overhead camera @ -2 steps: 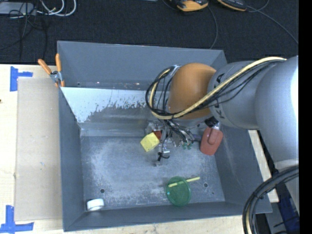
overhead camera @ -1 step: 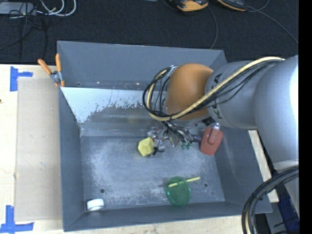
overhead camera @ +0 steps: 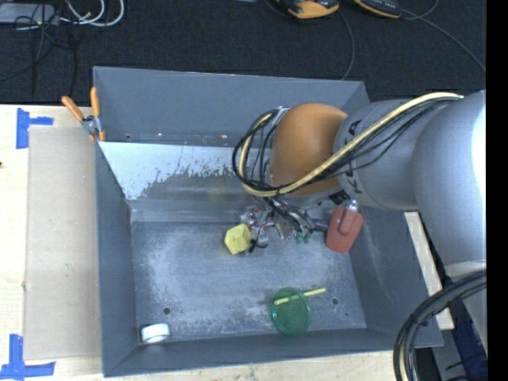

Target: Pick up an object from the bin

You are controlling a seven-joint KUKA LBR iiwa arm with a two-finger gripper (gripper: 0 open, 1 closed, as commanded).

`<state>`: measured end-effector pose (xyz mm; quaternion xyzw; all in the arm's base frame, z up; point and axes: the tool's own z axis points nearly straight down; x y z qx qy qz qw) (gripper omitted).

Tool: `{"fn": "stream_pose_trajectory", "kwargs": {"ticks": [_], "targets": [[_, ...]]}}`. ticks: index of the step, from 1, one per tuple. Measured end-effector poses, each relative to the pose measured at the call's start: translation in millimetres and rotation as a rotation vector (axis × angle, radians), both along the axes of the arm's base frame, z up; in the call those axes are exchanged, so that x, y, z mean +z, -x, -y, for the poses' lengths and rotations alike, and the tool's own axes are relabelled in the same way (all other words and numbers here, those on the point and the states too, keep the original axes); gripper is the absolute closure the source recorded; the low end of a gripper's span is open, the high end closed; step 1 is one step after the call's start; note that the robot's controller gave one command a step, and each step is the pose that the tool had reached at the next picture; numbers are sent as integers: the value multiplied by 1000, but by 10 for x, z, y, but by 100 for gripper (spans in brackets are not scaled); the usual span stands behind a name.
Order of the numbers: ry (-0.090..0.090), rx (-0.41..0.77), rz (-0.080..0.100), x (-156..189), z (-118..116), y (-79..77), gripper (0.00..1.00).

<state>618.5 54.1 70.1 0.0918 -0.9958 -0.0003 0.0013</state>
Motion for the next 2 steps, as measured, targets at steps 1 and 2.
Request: {"fn": "stream_pose_trajectory", "kwargs": {"ticks": [1,2], "targets": [[0,-1,-2,20,0,7,100],[0,-1,0,148,0,4,100]]}}
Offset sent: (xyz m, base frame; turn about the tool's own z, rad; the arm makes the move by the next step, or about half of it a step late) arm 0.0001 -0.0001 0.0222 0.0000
